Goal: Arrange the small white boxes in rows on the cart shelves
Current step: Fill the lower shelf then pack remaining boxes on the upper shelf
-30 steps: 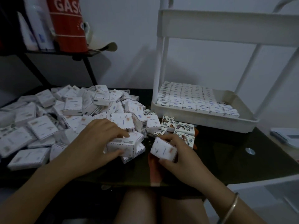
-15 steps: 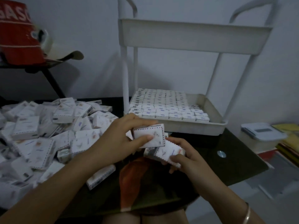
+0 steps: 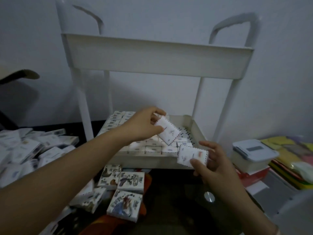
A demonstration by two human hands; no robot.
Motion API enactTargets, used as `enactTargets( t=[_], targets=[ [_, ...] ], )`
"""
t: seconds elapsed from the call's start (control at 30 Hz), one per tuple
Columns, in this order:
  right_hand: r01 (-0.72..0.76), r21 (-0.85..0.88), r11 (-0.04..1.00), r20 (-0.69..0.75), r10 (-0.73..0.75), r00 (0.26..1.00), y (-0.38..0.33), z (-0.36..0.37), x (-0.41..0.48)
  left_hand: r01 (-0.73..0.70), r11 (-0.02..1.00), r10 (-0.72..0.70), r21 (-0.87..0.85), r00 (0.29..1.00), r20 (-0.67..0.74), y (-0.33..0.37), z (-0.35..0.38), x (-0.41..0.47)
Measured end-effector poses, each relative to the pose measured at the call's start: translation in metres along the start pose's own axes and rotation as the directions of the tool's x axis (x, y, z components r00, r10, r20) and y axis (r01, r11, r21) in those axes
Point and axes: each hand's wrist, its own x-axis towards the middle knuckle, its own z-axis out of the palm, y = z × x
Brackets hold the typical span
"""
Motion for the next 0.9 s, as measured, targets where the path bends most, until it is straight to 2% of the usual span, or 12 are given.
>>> enactTargets(
  t=[0.1, 0.17, 0.23, 0.3, 0.4, 0.47, 0.6, 0.7, 0.77, 0.9],
  targets=[
    [0.073, -0.154, 0.985, -0.113, -0.091, 0.989, 0.001, -0.013, 0.02, -0.06, 0.993, 0.066, 0.098, 0.996, -0.066, 0.0, 0.017, 0.038],
    [0.121, -0.273, 0.954, -0.149, -0.166, 0.975, -0.001, -0.018, 0.029, -0.163, 0.97, 0.183, 0.182, 0.978, -0.099, -0.001, 0.03, 0.056],
    [0.197, -0.363, 0.911, -0.151, -0.266, 0.952, -0.004, -0.019, 0.036, -0.274, 0.922, 0.302, 0.274, 0.951, -0.066, -0.002, 0.042, 0.069],
    [0.274, -0.433, 0.858, -0.132, -0.362, 0.923, -0.004, -0.019, 0.04, -0.348, 0.867, 0.362, 0.357, 0.932, 0.029, -0.006, 0.05, 0.078],
    [0.32, -0.54, 0.778, -0.115, -0.445, 0.888, 0.001, -0.018, 0.047, -0.389, 0.772, 0.333, 0.502, 0.921, 0.202, -0.015, 0.058, 0.086],
    [0.349, -0.624, 0.7, -0.109, -0.52, 0.847, 0.003, -0.019, 0.05, -0.378, 0.744, 0.277, 0.551, 0.925, 0.262, -0.023, 0.06, 0.086],
    [0.359, -0.79, 0.496, -0.04, -0.628, 0.778, 0.004, -0.015, 0.058, -0.34, 0.794, 0.224, 0.503, 0.934, 0.279, -0.039, 0.061, 0.084],
    [0.366, -0.79, 0.492, -0.041, -0.638, 0.769, -0.002, -0.009, 0.07, -0.261, 0.855, 0.178, 0.448, 0.959, 0.22, -0.046, 0.063, 0.083],
    [0.37, -0.775, 0.512, -0.047, -0.631, 0.774, -0.01, -0.003, 0.085, -0.275, 0.819, 0.203, 0.503, 0.96, 0.195, -0.046, 0.064, 0.084],
    [0.292, -0.868, 0.402, 0.024, -0.553, 0.833, -0.009, 0.008, 0.128, -0.276, 0.812, 0.184, 0.514, 0.957, 0.222, -0.042, 0.063, 0.078]
  ],
)
